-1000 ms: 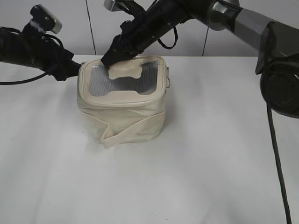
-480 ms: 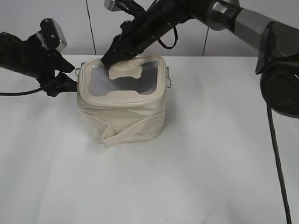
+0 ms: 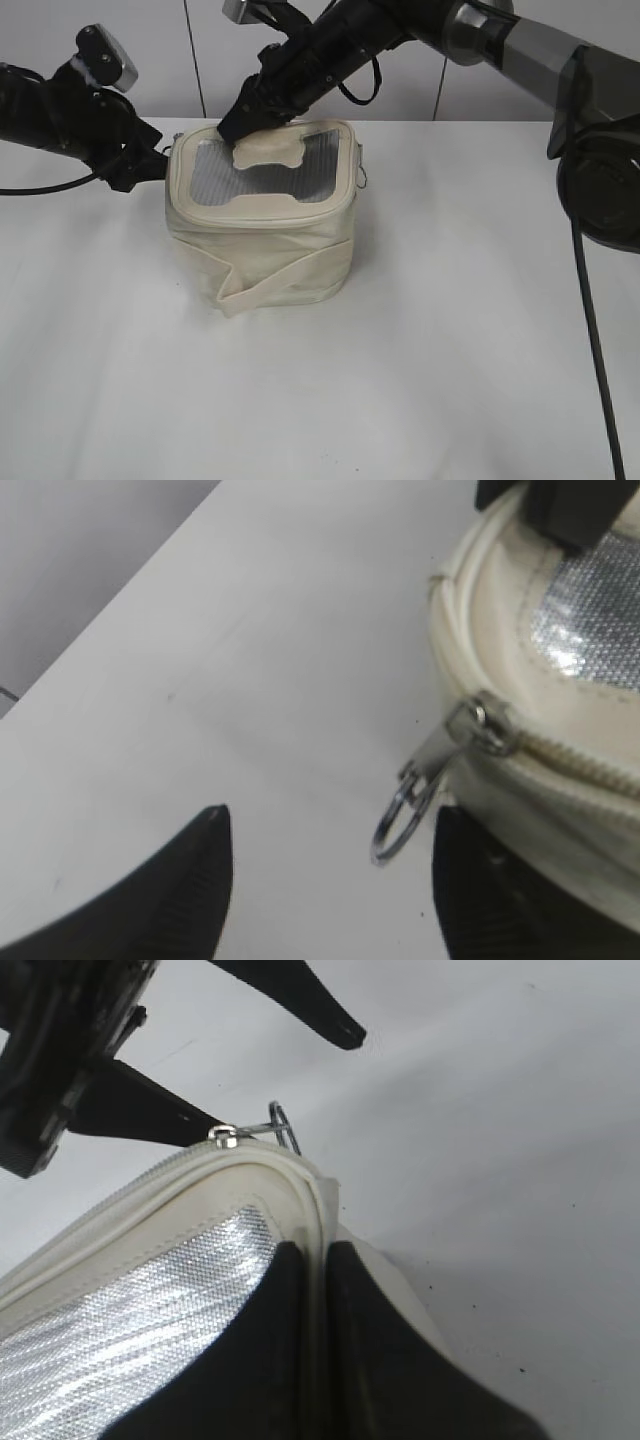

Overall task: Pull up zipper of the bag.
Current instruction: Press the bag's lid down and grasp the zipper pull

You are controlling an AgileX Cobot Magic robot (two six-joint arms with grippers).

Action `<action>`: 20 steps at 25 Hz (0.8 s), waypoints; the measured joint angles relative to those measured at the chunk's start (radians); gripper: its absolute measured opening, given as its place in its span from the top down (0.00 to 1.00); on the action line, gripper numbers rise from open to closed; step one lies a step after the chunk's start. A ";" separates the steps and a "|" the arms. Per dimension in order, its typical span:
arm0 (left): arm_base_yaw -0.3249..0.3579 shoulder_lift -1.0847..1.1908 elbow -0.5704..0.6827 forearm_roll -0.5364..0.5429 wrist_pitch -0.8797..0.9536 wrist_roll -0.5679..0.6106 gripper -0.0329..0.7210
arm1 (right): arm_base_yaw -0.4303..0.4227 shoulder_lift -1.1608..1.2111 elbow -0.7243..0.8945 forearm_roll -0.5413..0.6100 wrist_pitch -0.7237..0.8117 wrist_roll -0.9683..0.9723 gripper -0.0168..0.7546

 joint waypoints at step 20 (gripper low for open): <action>-0.092 -0.005 0.000 0.126 -0.087 -0.082 0.96 | 0.000 0.000 0.000 -0.003 0.001 0.001 0.92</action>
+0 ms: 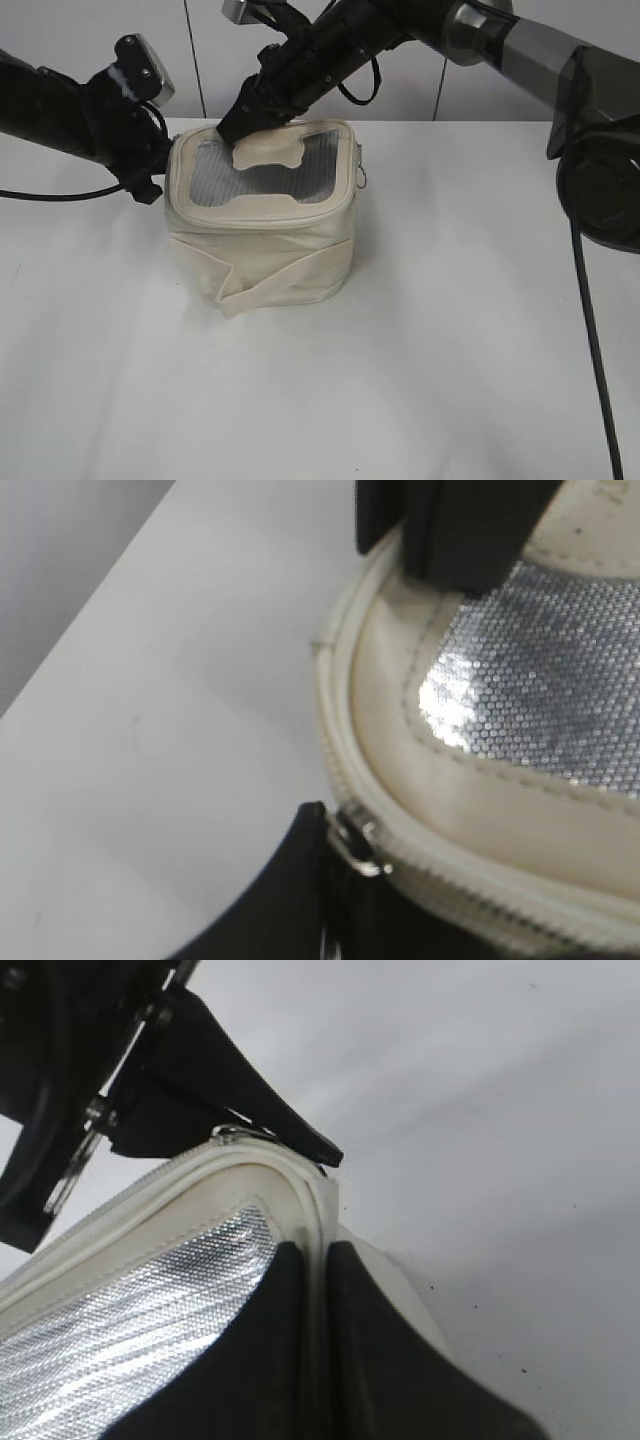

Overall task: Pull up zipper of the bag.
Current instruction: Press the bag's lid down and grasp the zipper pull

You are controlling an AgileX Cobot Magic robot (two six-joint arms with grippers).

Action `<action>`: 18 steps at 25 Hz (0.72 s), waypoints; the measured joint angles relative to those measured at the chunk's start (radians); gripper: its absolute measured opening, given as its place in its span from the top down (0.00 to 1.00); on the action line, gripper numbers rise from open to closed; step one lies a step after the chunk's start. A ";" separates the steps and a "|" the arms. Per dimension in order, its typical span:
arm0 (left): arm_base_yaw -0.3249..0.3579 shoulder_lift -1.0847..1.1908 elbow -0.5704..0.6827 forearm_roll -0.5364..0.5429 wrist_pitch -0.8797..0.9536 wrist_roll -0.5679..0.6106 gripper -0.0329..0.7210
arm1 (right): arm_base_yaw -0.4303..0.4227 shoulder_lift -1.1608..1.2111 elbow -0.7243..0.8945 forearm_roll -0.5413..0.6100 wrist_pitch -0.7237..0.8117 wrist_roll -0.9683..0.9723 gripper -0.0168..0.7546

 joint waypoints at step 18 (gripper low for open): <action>-0.002 -0.126 -0.004 0.486 0.132 -0.629 0.96 | 0.003 0.000 0.000 0.003 -0.005 0.096 0.92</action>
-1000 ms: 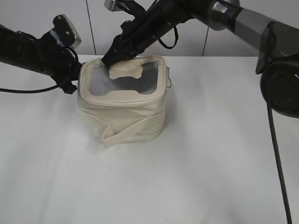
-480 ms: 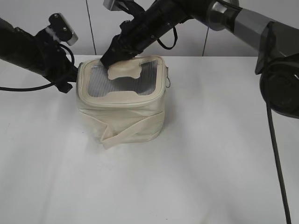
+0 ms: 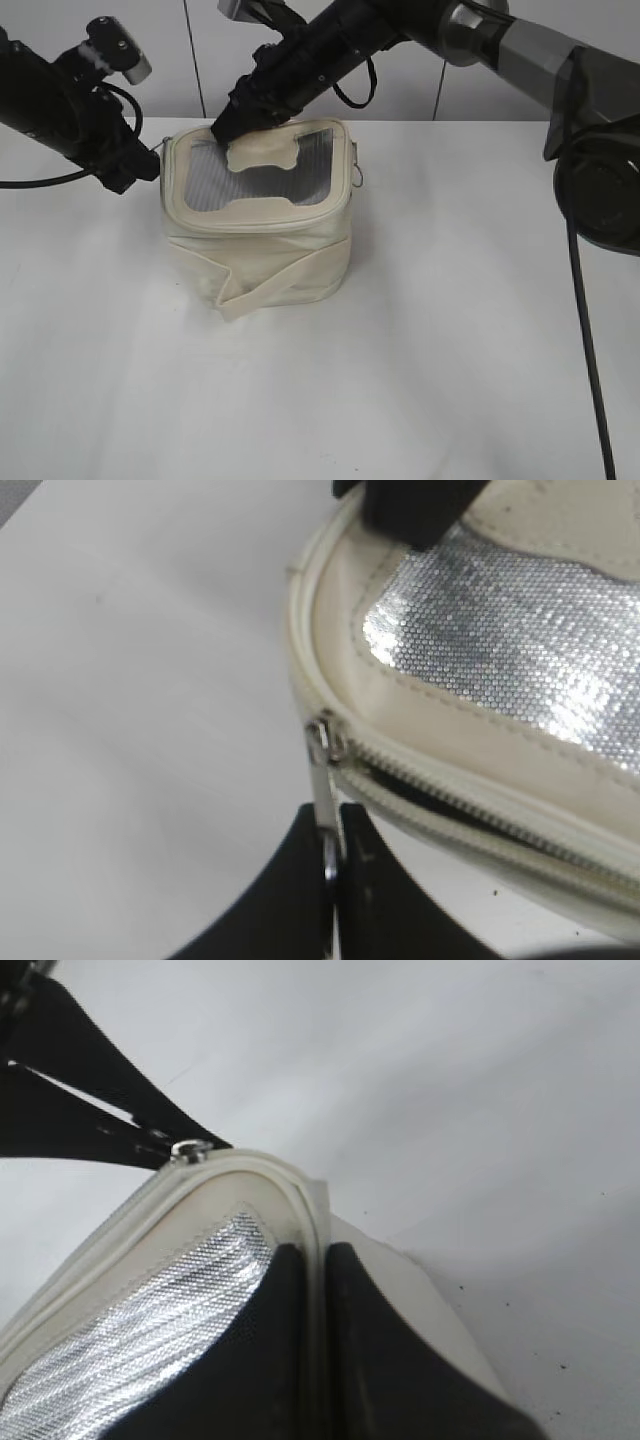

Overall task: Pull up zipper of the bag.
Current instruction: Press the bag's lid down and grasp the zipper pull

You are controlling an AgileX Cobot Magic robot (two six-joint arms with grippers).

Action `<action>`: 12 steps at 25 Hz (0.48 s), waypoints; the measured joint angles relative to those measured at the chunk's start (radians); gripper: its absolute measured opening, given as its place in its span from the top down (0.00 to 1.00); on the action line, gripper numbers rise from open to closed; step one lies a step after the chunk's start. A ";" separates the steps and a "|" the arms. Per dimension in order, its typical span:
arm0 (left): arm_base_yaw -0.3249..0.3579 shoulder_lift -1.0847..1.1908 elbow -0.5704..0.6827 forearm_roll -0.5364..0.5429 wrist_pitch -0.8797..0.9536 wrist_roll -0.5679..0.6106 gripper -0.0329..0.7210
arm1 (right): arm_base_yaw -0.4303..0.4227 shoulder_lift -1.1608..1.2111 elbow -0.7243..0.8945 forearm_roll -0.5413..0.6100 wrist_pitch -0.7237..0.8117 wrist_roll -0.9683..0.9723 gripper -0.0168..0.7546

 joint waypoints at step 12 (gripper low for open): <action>-0.005 -0.146 0.193 -0.008 -0.108 -0.011 0.96 | -0.004 0.001 0.000 0.028 -0.002 0.068 0.92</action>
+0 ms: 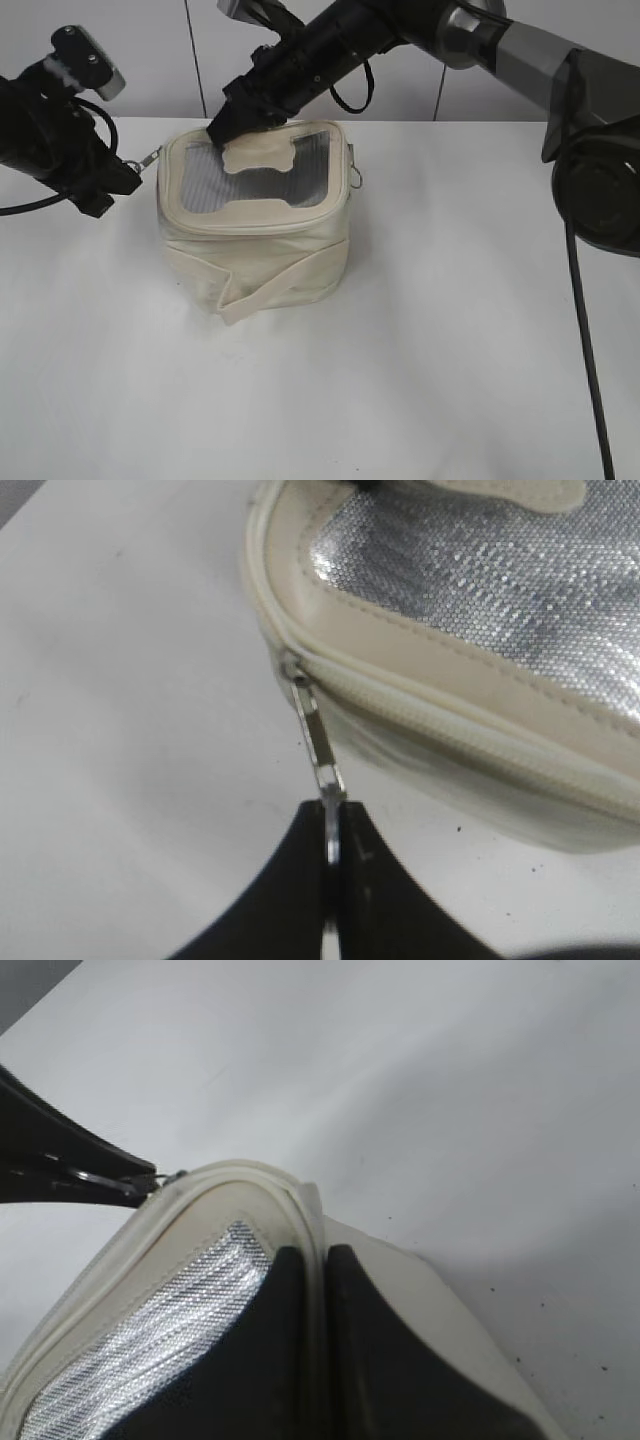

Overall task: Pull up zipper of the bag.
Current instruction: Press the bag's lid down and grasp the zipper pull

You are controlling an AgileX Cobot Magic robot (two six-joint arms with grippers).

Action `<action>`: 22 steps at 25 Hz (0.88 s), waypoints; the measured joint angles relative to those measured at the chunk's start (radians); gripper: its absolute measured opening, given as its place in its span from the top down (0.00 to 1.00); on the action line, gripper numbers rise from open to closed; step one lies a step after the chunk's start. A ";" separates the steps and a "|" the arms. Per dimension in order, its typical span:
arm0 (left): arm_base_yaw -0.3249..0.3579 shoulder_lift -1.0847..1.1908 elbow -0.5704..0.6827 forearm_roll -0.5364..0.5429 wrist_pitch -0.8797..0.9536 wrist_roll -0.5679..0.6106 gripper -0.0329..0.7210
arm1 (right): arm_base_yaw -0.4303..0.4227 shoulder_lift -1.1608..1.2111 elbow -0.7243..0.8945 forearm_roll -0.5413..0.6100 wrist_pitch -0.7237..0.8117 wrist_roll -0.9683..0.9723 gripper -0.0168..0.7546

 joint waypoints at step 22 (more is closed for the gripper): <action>-0.013 -0.097 0.128 -0.054 0.080 -0.056 0.96 | -0.002 0.000 0.001 0.006 -0.002 0.045 0.92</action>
